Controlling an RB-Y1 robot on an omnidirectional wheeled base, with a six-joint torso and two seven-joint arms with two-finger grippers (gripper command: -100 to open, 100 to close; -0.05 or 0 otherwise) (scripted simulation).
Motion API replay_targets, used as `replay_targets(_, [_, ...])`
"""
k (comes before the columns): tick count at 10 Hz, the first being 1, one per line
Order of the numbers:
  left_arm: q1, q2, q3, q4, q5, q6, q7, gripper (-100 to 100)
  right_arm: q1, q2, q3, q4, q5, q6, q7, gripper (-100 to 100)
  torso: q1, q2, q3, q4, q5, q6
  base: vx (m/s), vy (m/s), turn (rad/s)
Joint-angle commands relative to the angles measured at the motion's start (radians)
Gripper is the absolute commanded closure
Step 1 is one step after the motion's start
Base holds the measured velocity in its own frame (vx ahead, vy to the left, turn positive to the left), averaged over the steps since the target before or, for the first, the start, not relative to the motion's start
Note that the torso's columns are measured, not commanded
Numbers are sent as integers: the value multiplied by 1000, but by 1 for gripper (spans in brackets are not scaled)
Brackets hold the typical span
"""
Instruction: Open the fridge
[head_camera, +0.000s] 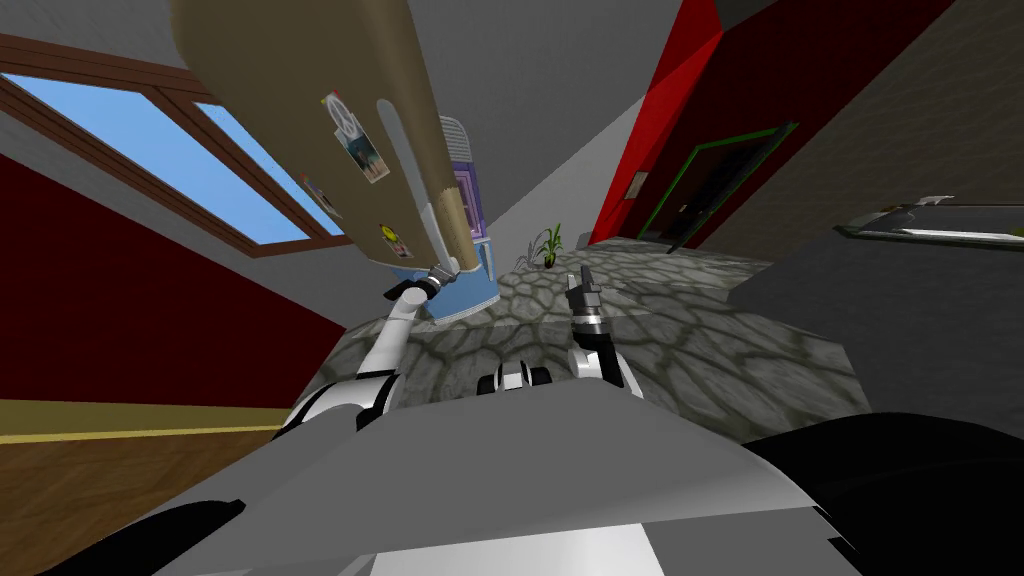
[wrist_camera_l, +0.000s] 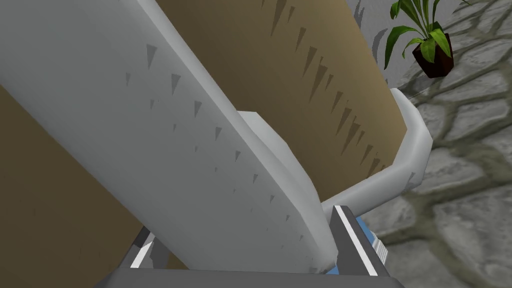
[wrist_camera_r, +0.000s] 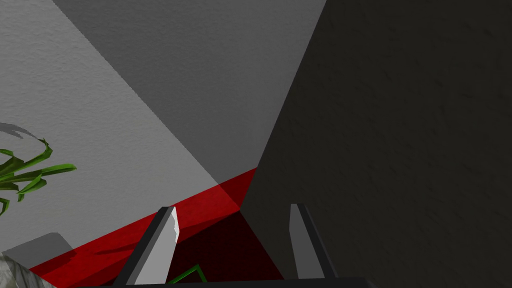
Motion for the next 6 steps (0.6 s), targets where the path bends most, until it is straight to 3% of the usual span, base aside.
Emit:
replay_targets(1, [11,0,-27,-35,38,13,-22,100,0,0,0,0,0,0,0,0,4,4,3,0,2,1,-116,239,-59])
replay_targets(6, [42,1,-74,-115,102,48,-49,100,0,0,0,0,0,0,0,0,8,-3,-2,1,2,-6,-111,229,-32])
